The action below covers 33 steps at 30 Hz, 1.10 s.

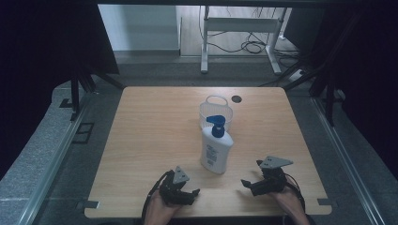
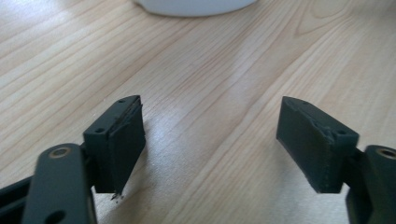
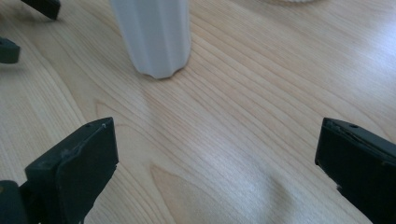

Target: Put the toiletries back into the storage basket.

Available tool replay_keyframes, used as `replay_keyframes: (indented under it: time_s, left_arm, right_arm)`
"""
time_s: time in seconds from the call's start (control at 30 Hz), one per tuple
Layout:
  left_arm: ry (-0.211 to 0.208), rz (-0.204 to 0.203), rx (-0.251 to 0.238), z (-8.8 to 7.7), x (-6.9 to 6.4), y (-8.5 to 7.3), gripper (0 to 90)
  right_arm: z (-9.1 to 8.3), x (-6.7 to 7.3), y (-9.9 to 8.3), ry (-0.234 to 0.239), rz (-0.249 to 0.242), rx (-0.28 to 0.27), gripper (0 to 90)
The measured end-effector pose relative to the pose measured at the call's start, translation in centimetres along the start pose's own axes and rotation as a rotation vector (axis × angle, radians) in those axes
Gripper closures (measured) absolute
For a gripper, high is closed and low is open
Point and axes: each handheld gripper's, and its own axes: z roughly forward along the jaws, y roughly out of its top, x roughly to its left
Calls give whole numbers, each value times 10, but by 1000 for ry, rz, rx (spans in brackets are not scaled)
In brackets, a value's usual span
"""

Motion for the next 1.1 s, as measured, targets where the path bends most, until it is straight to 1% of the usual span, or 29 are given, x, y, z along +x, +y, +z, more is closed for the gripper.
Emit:
replay_keyframes:
  time_s: [0.1, 0.2, 0.27, 0.3, 0.33, 0.37, 0.47, 0.63, 0.77, 0.93, 1.03, 1.1]
  left_arm:
    - [8, -3, -1, 0, 1, 0, 203]
    - [19, 6, -8, 1, 1, -2, 195]
    - [27, 19, -18, 2, 1, -3, 175]
    - [30, 24, -16, 2, 1, -3, 161]
    - [35, 42, -5, 3, -1, -3, 153]
    - [34, 46, -2, 4, -1, -2, 137]
    - [34, 43, -1, 4, -1, -2, 128]
    - [34, 44, -1, 4, -1, -2, 128]
    - [35, 44, -1, 4, -1, -2, 128]
    - [38, 42, -2, 4, -1, -3, 129]
    - [38, 41, -4, 4, -1, -3, 129]
    - [38, 48, 2, 3, -1, -2, 129]
  right_arm:
    - [1, 1, 4, 11, -17, -4, 0]
    - [1, 2, 8, 23, -11, -11, 0]
    - [0, 1, 11, 27, -7, -18, 0]
    - [0, 1, 12, 31, -1, -21, 0]
    - [0, 1, 13, 32, -4, -22, 0]
    - [-1, 1, 15, 37, -1, -29, 0]
    - [-2, 2, 21, 55, 4, -41, 0]
    - [-2, 5, 34, 59, -9, -41, 0]
    - [-2, 7, 45, 73, -5, -61, 0]
    - [-2, 9, 60, 71, -5, -85, 4]
    - [-2, 10, 70, 85, -8, -93, 5]
    - [-2, 10, 76, 91, -11, -95, 7]
